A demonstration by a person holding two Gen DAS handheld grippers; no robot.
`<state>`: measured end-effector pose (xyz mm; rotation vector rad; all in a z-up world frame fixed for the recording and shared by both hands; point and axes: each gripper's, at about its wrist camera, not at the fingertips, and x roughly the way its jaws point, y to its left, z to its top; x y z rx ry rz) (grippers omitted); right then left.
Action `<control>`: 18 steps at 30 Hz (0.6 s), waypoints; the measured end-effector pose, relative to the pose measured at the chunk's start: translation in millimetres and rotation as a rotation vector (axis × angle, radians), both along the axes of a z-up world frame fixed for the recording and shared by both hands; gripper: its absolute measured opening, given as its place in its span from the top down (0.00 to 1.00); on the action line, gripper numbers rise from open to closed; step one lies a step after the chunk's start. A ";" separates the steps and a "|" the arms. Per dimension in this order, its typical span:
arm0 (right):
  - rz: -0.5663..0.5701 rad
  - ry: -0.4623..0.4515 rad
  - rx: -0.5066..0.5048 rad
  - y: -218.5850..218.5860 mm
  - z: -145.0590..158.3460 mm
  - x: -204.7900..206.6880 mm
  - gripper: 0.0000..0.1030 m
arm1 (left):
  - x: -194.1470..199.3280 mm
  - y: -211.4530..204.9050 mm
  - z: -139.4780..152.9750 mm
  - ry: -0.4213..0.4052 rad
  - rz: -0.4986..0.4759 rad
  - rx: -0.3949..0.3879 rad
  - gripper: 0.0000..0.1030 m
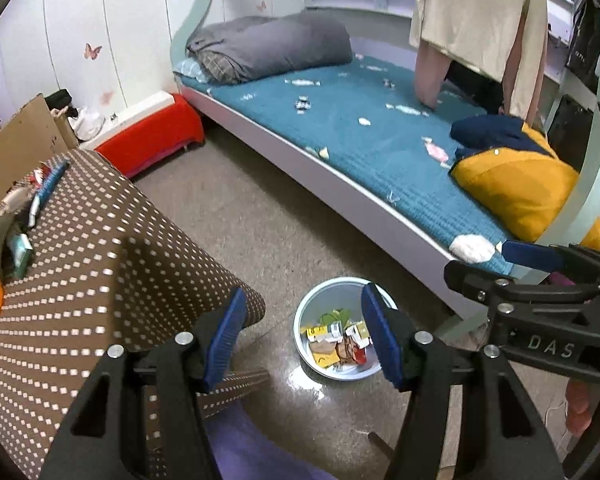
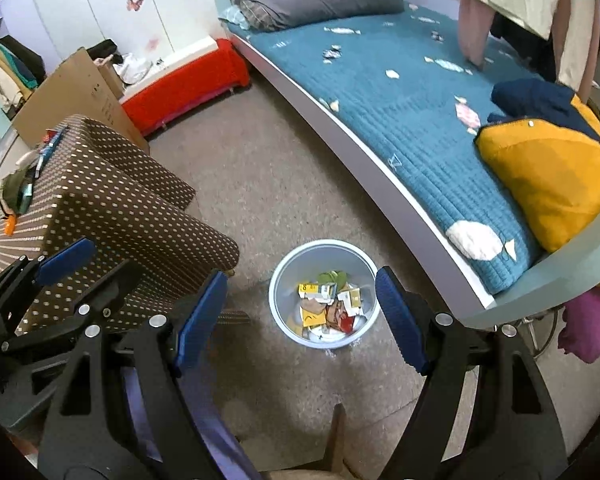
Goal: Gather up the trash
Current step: 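Move both open grippers back over the polka-dot table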
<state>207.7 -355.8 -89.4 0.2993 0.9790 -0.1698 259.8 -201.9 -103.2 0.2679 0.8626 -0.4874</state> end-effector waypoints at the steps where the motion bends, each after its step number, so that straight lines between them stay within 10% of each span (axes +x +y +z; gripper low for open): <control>1: 0.002 -0.009 -0.002 2.5 4.1 -0.7 0.26 | -0.5 2.4 3.2 -0.005 0.001 -0.005 0.42; 18: 0.112 -0.146 0.008 54.4 61.9 5.9 0.23 | -4.3 70.0 49.7 -0.069 0.132 -0.091 0.36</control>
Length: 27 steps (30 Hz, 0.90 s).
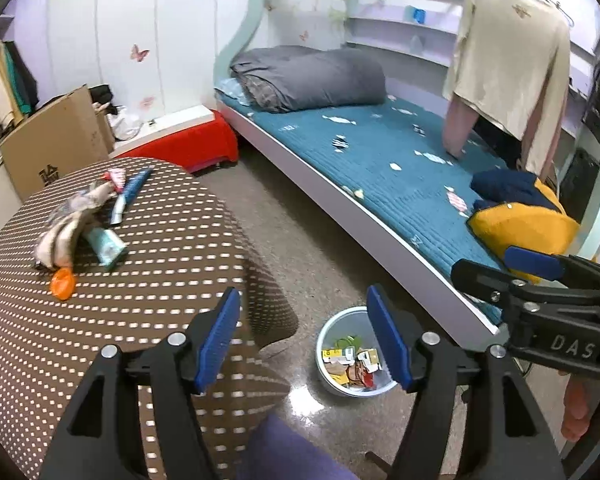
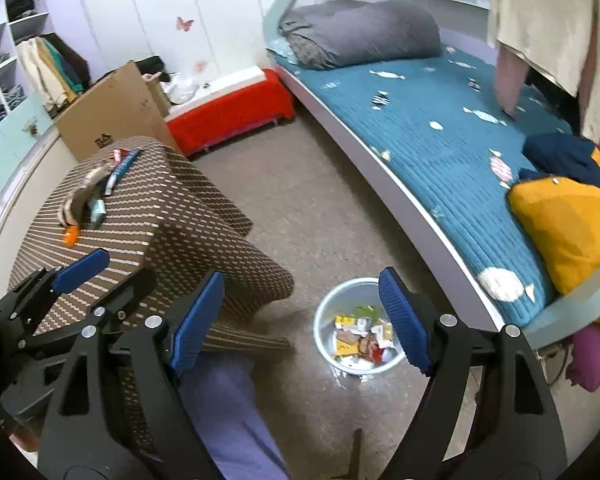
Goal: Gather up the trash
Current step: 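Move both open grippers back over the polka-dot table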
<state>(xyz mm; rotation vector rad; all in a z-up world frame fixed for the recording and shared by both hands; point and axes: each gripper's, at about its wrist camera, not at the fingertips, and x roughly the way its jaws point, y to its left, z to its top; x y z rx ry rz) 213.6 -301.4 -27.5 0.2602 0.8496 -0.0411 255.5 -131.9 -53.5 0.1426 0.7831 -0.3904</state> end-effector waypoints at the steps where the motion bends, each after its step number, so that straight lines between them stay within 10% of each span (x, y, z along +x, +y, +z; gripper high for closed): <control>1: 0.013 -0.005 0.004 5.4 3.2 2.7 0.23 | 0.4 8.3 1.5 0.001 0.013 -0.006 0.36; 27: 0.348 0.034 0.033 187.2 12.3 101.0 0.21 | 34.5 206.9 13.2 0.026 0.394 -0.021 0.28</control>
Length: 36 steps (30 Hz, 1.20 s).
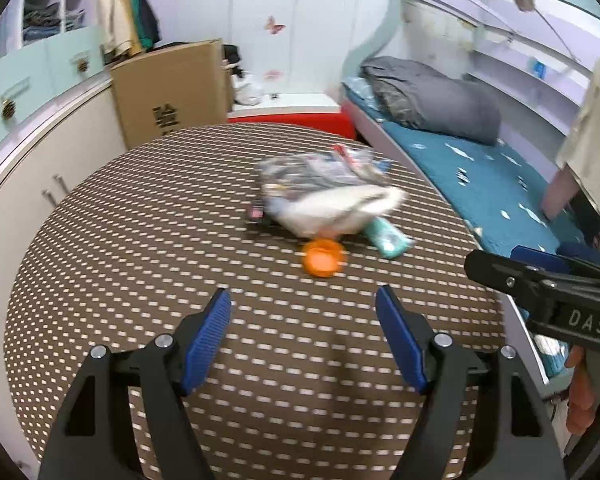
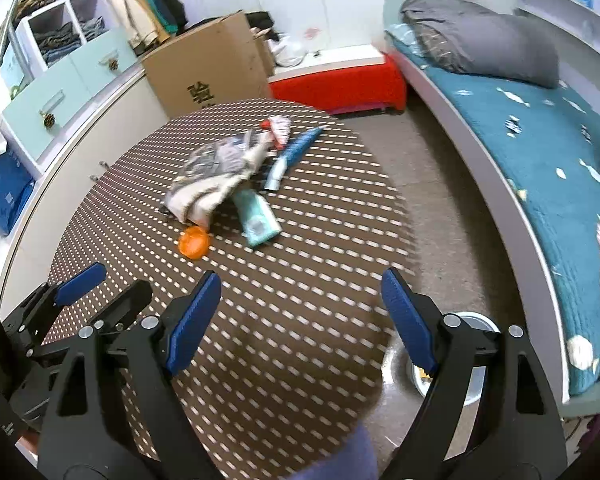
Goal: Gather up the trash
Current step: 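Move both open grippers back over the polka-dot table, then grasp the newspaper-print bag with the right gripper and lift it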
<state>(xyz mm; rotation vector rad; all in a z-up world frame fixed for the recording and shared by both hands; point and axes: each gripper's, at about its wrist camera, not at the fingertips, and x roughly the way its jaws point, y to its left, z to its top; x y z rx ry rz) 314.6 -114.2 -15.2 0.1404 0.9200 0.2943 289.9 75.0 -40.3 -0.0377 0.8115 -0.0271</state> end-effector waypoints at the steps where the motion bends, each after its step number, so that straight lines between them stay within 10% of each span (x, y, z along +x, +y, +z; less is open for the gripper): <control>1: 0.013 0.009 0.008 8.4 -1.5 6.1 0.21 | 1.7 6.4 0.0 0.001 0.012 0.000 0.28; 25: 0.004 0.107 0.089 88.1 -23.9 91.0 0.22 | 35.3 109.6 -3.5 0.023 0.188 -0.027 0.26; 30: -0.044 0.048 0.104 89.0 -13.6 94.4 0.74 | 35.7 116.3 -7.4 0.034 0.200 -0.025 0.26; 36: 0.020 -0.129 0.053 92.1 31.8 69.9 0.93 | 33.5 126.1 -8.9 0.033 0.206 -0.034 0.26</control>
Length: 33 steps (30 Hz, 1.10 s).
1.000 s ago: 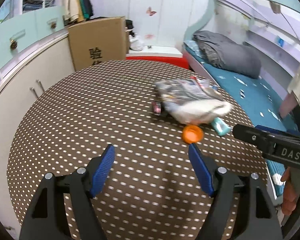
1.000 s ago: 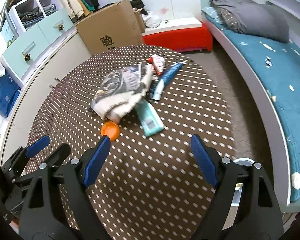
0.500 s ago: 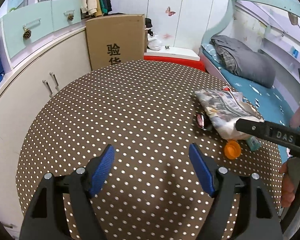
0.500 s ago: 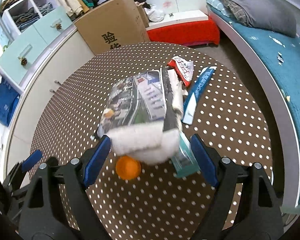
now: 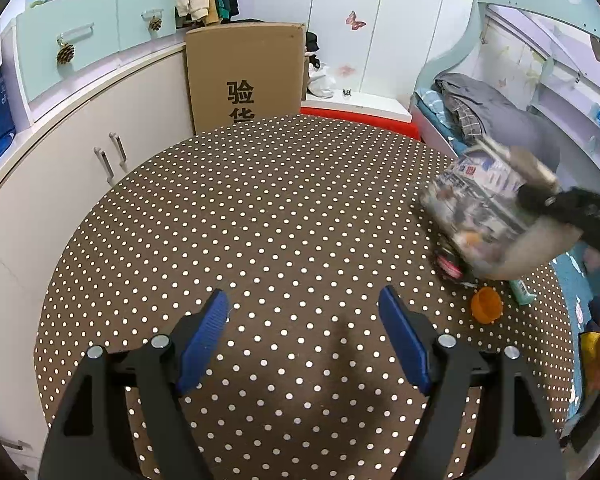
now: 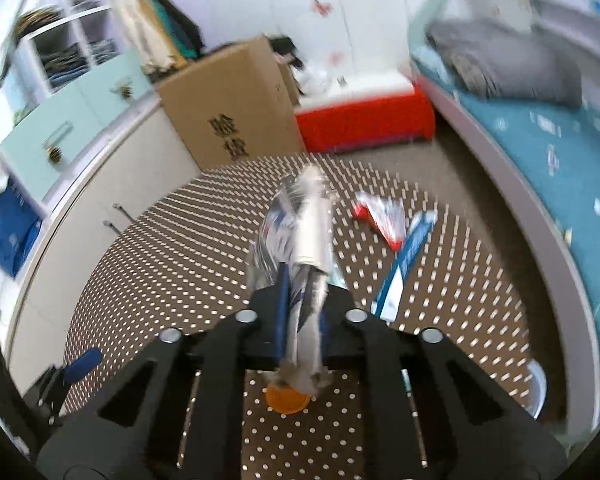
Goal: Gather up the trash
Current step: 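Grasp the newspaper-print bag with the right gripper and lift it, then grasp the orange bottle cap with the left gripper while the right holds the bag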
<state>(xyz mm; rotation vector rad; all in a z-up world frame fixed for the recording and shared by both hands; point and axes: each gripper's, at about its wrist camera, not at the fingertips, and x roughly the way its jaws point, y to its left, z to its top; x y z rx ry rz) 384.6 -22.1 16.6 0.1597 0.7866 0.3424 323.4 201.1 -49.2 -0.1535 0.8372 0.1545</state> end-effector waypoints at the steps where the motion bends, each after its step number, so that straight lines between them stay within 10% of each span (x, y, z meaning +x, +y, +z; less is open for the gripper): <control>1: 0.020 -0.017 -0.018 3.0 5.7 -4.6 0.93 | -0.8 1.6 -0.4 -0.002 0.000 -0.002 0.26; 7: 0.126 -0.031 -0.144 22.2 -1.0 -15.6 0.88 | -7.6 -2.0 -3.2 -0.005 -0.008 -0.011 0.26; 15: 0.191 0.096 -0.136 37.4 -47.9 7.1 0.54 | -5.3 -2.0 -7.7 0.013 0.000 -0.010 0.26; 24: 0.216 0.018 -0.041 33.0 -21.0 -12.1 0.93 | -5.0 0.2 -6.3 0.019 0.009 -0.021 0.26; 33: 0.176 -0.123 0.028 4.7 32.1 -39.7 0.94 | -10.8 -27.6 9.5 -0.019 -0.044 -0.019 0.24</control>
